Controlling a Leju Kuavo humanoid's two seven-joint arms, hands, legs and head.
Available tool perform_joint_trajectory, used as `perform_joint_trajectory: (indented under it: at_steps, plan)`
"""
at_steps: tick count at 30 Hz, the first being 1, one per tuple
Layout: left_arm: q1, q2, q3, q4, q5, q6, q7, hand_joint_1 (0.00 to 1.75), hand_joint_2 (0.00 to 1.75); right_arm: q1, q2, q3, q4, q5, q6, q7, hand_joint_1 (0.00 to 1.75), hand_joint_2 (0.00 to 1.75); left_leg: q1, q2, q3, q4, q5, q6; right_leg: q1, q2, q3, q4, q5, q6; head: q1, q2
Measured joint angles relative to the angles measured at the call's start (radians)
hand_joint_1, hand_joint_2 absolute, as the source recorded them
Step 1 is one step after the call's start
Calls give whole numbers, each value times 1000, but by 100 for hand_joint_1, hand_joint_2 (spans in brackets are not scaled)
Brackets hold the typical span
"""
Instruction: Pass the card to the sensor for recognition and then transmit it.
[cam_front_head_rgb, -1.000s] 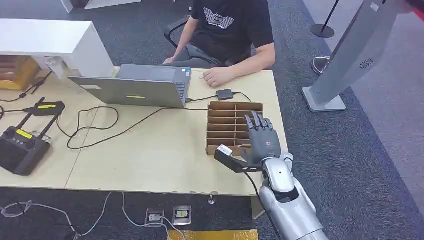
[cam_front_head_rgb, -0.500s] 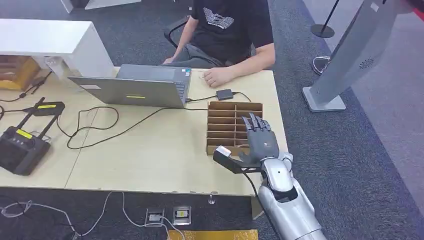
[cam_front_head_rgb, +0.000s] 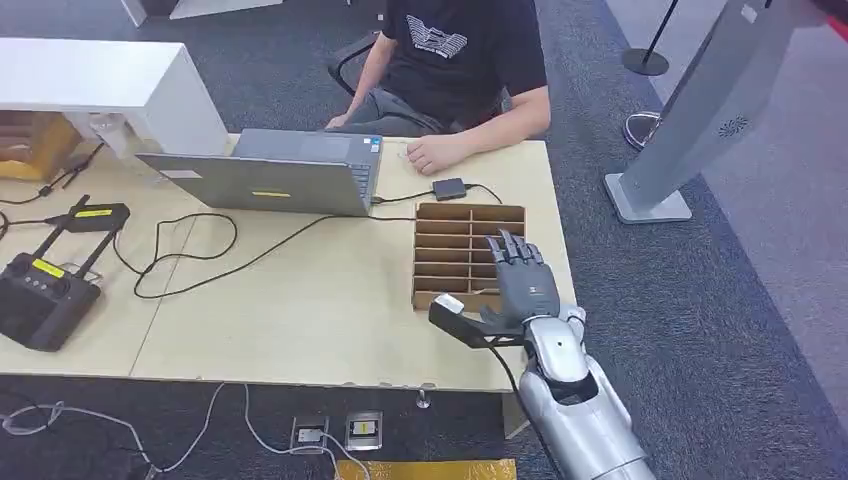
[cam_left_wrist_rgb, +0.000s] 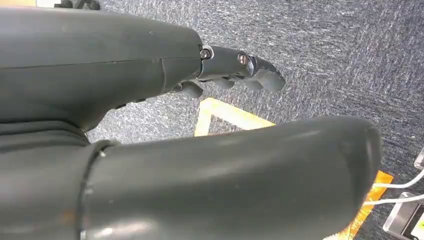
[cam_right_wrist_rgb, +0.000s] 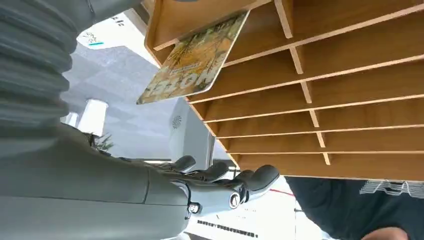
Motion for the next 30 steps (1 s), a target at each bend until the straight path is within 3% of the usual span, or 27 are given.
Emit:
perform_joint_trajectory:
  at_steps: [20,21,30]
  plan:
    - [0,5,-4,2,17,5,0,0,0,1,-14,-6,-19,-12,36,5,0,175,0,0,0,0,0,0,0,0,0,0,0,0,0,0]
    - [0,5,-5,2,18,5,0,0,0,1,-14,-6,-19,-12,37,5,175,175,0,0,0,0,0,0,0,0,0,0,0,0,0,0]
    - [0,5,-17,2,30,6,0,0,0,10,-9,-6,-26,-45,36,-24,175,175,0,0,0,0,0,0,0,0,0,0,0,0,0,0]
